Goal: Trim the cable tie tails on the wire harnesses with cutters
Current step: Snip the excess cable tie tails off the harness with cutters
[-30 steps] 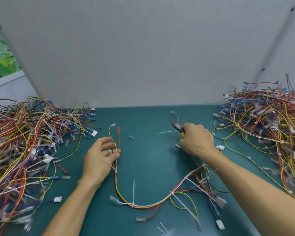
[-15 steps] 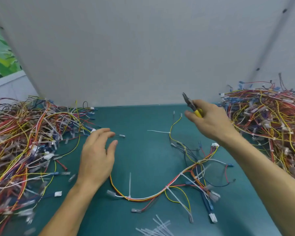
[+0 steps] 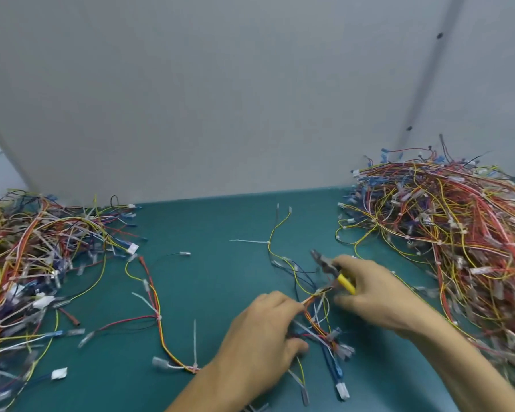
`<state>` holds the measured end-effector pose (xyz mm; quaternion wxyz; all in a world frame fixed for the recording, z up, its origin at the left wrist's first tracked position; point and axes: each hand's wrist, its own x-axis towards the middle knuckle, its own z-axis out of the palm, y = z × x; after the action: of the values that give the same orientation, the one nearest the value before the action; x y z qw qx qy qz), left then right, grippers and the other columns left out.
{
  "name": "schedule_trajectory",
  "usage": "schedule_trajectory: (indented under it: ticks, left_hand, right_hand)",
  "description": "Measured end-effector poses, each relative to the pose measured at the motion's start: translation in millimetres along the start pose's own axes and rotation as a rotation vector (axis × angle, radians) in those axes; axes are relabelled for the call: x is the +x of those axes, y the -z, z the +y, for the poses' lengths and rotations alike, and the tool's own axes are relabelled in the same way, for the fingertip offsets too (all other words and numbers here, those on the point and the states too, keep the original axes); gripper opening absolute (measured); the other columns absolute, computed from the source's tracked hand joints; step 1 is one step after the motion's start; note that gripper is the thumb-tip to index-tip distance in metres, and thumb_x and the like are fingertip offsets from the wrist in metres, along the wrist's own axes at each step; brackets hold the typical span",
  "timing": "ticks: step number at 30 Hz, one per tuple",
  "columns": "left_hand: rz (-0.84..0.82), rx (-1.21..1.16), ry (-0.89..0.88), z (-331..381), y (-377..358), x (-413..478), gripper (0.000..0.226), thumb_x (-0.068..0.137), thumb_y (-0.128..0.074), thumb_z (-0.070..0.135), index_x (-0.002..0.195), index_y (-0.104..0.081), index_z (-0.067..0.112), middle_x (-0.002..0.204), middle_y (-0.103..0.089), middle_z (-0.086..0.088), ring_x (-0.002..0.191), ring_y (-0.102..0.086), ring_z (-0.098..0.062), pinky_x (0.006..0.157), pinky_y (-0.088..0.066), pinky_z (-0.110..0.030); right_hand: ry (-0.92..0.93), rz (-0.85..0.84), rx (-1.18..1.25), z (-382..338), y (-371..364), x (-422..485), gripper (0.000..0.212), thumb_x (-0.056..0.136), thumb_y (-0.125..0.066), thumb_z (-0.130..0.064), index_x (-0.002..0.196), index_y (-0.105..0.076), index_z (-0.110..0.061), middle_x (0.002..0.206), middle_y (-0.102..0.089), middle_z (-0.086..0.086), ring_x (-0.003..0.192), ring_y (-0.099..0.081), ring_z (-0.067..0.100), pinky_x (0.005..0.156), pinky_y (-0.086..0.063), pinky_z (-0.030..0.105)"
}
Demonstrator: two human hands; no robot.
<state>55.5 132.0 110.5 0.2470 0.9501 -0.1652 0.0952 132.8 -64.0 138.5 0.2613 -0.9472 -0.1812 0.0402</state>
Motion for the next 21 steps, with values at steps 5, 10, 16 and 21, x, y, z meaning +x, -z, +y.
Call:
schedule_trajectory:
  ticks: [5, 10, 16, 21]
  left_hand:
    - [0.058, -0.004, -0.042, -19, -9, 8, 0.025, 0.088, -0.063, 0.03, 0.113, -0.066, 0.026, 0.113, -0.057, 0.014, 0.104, -0.05, -0.008, 0.092, -0.039, -0.021]
    - [0.032, 0.084, -0.248, -30, 1, 8, 0.008, 0.077, -0.072, 0.019, 0.084, -0.075, 0.022, 0.094, -0.071, 0.014, 0.072, -0.063, -0.016, 0.065, -0.053, -0.024]
    - [0.006, 0.02, -0.286, -43, 5, 8, 0.016, 0.076, -0.074, 0.009, 0.087, -0.077, 0.019, 0.098, -0.073, 0.014, 0.07, -0.063, -0.017, 0.062, -0.053, -0.023]
    - [0.021, -0.064, -0.18, -43, 5, 6, 0.018, 0.086, -0.062, 0.016, 0.099, -0.074, 0.019, 0.105, -0.069, 0.017, 0.086, -0.06, -0.012, 0.079, -0.049, -0.026]
  right_hand:
    - [0.035, 0.043, -0.042, 7, -20, 5, 0.025, 0.08, -0.061, -0.023, 0.09, -0.043, -0.037, 0.088, -0.051, -0.012, 0.085, -0.044, 0.013, 0.07, -0.031, 0.028]
    - [-0.035, 0.045, -0.065, 11, -20, 8, 0.012, 0.081, -0.056, -0.027, 0.089, -0.048, -0.031, 0.084, -0.058, -0.01, 0.088, -0.054, 0.024, 0.074, -0.047, 0.038]
    - [-0.076, -0.002, -0.066, 14, -15, 9, 0.015, 0.075, -0.053, -0.019, 0.089, -0.052, -0.025, 0.079, -0.059, -0.005, 0.085, -0.052, 0.025, 0.071, -0.048, 0.039]
    - [-0.14, 0.093, 0.058, 10, 0, 4, 0.031, 0.077, -0.066, -0.025, 0.101, -0.047, -0.03, 0.093, -0.059, -0.007, 0.084, -0.052, 0.015, 0.066, -0.035, 0.028]
